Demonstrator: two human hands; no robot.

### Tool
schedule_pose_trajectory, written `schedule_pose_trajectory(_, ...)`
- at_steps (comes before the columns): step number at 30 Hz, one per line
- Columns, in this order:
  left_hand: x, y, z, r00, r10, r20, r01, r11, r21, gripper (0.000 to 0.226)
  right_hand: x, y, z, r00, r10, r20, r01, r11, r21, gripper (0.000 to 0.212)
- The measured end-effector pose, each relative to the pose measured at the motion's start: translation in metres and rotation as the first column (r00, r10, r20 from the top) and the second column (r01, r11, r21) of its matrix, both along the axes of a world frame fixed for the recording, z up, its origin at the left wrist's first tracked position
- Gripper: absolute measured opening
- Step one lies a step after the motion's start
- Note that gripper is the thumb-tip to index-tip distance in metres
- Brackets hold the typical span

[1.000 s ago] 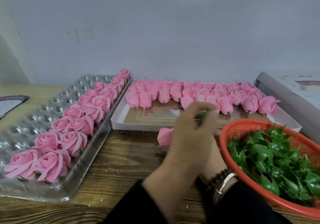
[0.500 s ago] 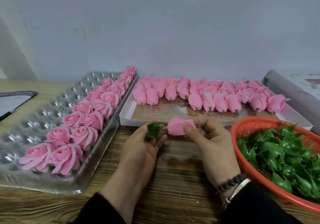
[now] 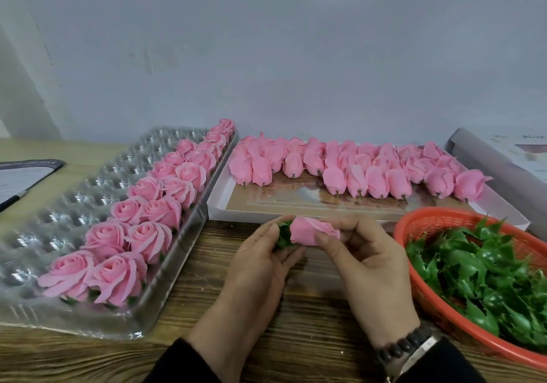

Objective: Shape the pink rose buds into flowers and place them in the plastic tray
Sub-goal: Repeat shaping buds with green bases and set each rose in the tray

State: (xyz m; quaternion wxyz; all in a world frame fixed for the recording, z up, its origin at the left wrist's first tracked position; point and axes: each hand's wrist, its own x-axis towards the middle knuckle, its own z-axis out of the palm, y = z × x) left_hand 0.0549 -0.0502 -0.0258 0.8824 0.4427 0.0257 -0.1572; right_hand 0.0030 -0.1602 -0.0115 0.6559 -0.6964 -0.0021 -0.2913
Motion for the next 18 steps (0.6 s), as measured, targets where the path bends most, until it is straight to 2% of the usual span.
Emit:
schedule_pose_trajectory(5,-0.0038,-0.0021,0.0001,0.996,-0.087,0.026,0.088,0.995,-0.038,0.031,0.0033,-0.0020,-0.0041,0.998,-0.003,-0.058,-0.001,0.998,-0.066,0.035)
schedule_pose_trajectory(10,-0.0047,-0.0017,0.0021,0.996,-0.066,-0.052,0.060,0.992,-0.110,0.037,0.0038,-0.0039,-0.0038,0.997,-0.012,-0.073,0.007,0.998,-0.067,0.039)
schedule_pose_trajectory(14,-0.0058,-0.0015,0.0032,0.997,-0.054,-0.049,0.050,0.996,-0.078,0.035,0.0056,-0.0046,-0.0045,0.998,-0.025,-0.052,0.022,0.997,-0.072,0.043)
schedule_pose_trajectory(18,-0.0073,-0.0038,0.0039,0.998,-0.055,0.017,0.054,0.998,0.025,0.032,0.0057,-0.0048,-0.0048,0.999,-0.011,-0.044,0.007,0.996,-0.092,0.042)
